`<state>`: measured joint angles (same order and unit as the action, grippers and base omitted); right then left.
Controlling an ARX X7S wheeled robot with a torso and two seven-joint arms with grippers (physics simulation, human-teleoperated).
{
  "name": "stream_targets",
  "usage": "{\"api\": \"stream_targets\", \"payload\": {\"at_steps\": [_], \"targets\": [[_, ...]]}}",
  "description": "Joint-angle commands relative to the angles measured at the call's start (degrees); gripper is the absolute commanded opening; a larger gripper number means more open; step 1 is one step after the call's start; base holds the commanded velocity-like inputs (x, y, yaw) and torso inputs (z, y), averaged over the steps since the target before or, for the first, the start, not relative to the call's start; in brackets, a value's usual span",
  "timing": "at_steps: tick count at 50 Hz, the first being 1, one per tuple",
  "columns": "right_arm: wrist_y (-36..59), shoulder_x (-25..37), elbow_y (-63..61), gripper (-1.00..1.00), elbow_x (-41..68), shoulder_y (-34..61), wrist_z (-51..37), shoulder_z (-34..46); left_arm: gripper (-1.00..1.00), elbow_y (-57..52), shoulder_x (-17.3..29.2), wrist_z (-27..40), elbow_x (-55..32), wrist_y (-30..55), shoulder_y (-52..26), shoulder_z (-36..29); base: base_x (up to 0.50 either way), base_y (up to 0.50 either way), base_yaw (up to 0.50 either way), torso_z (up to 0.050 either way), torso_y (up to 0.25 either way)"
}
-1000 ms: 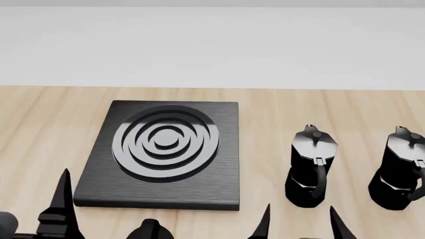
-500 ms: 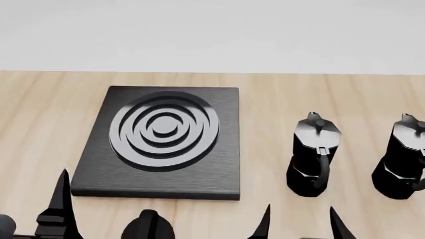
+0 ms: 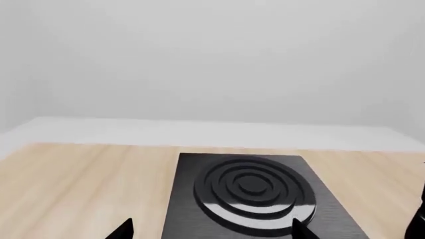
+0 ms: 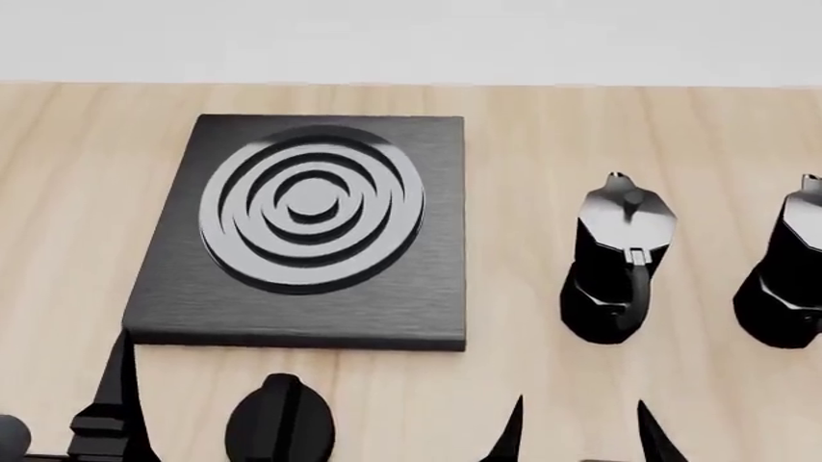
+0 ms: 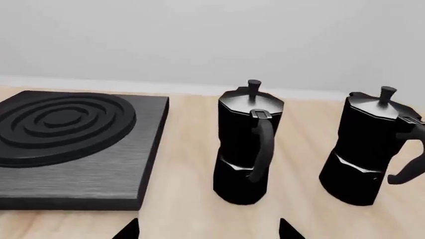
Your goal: Put the right moka pot on the stove.
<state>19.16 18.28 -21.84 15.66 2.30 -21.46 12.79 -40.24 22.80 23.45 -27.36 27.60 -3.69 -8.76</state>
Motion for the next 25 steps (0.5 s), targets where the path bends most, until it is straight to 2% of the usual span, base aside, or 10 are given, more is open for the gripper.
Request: {"api": "stream_targets", "payload": {"at_steps": [1, 25], "targets": [[-0.31, 0.06, 0.68, 1.00, 0.18, 0.25, 0.03, 0.19, 1.00, 0.21, 0.11, 0.15, -0.06, -0.26, 0.06, -0.13, 0.00, 0.00, 0.00, 0.000, -0.098], [-0.55, 0.30, 1.17, 1.00, 0.37, 0.29, -0.27, 0.67, 1.00, 0.12, 0.36, 0.75, -0.83, -0.01, -0.30, -0.07, 0.00, 0.00, 0.00, 0.000, -0.086]]}}
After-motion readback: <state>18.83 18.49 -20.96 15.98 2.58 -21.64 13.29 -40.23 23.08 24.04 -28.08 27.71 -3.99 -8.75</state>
